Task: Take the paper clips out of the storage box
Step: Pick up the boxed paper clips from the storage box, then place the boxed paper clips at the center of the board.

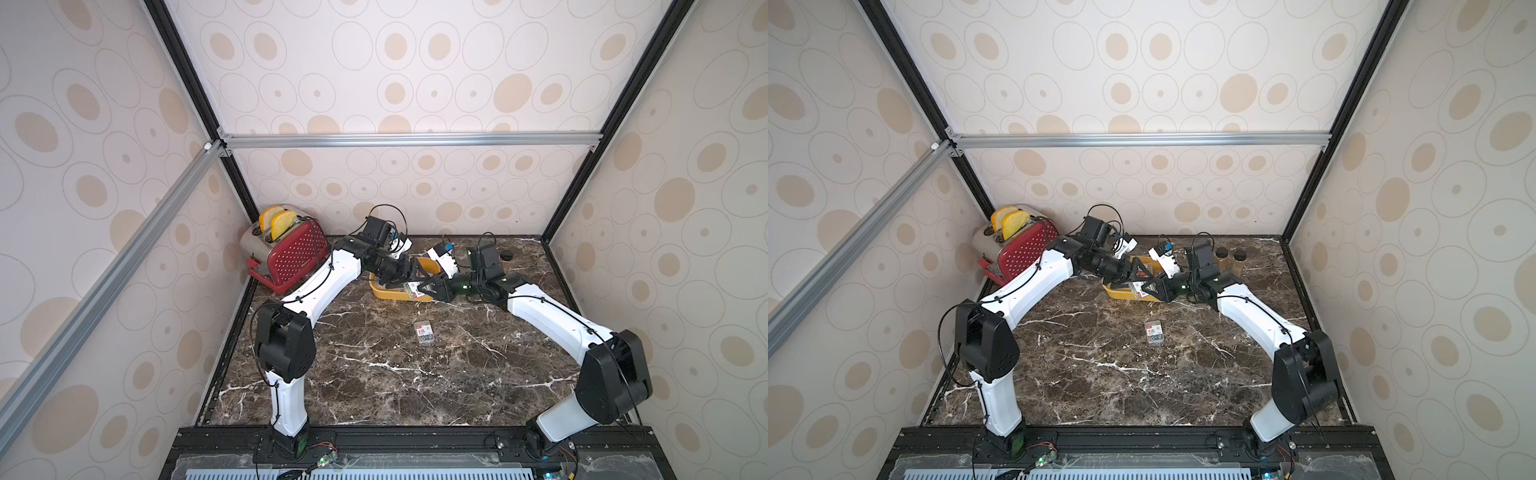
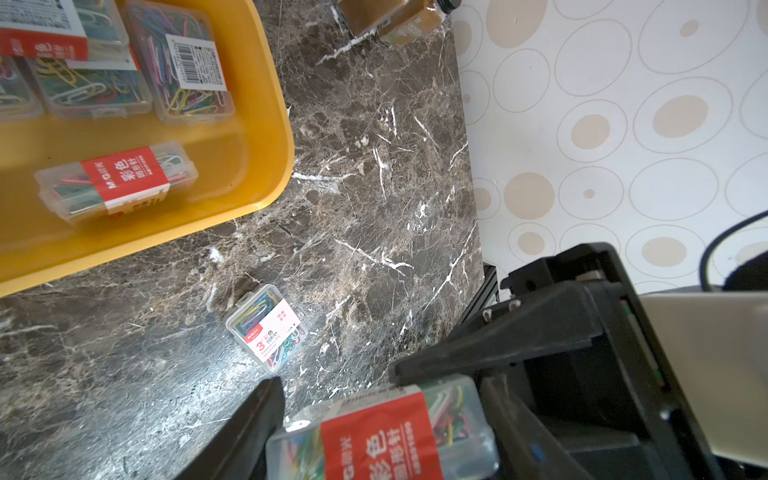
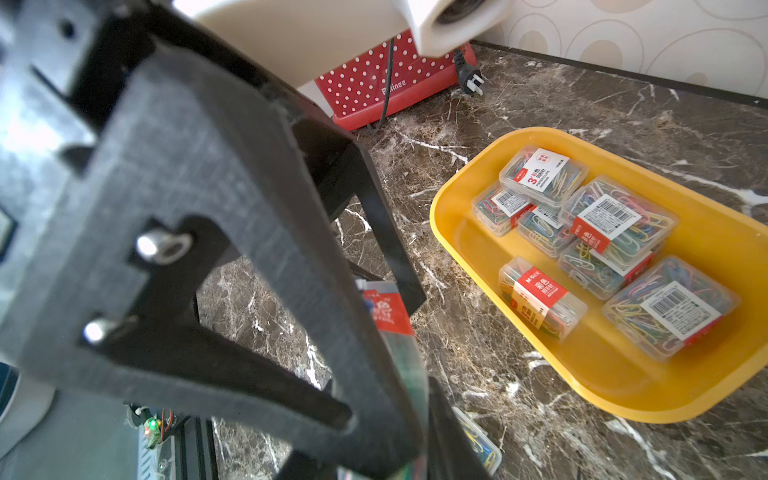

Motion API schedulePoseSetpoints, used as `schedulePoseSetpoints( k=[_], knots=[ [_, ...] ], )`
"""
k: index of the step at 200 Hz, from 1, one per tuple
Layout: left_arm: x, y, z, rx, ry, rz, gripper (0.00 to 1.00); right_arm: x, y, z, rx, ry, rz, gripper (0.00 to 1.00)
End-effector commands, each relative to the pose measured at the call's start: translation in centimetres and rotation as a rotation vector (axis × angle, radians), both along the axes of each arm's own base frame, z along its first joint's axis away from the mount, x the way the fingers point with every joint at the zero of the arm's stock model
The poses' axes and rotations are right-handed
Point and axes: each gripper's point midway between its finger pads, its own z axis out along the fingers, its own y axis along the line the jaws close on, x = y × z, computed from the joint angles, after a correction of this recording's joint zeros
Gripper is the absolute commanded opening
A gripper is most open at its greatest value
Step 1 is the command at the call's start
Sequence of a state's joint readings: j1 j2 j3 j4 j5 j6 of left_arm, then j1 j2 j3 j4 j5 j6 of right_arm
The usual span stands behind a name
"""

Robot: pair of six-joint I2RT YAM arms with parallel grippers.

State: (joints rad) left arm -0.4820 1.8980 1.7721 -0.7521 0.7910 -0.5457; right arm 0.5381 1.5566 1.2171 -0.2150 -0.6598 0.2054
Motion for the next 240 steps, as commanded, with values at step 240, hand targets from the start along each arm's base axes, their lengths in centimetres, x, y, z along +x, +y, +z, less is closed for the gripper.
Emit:
schedulePoseSetpoints(
  k=[240],
  knots=[
    [0.9, 11.3, 10.2, -0.432, -0.391, 0.407, 0.82, 1.0, 0.1, 8.3, 0.419, 0.244, -0.14, 0.1]
  ],
)
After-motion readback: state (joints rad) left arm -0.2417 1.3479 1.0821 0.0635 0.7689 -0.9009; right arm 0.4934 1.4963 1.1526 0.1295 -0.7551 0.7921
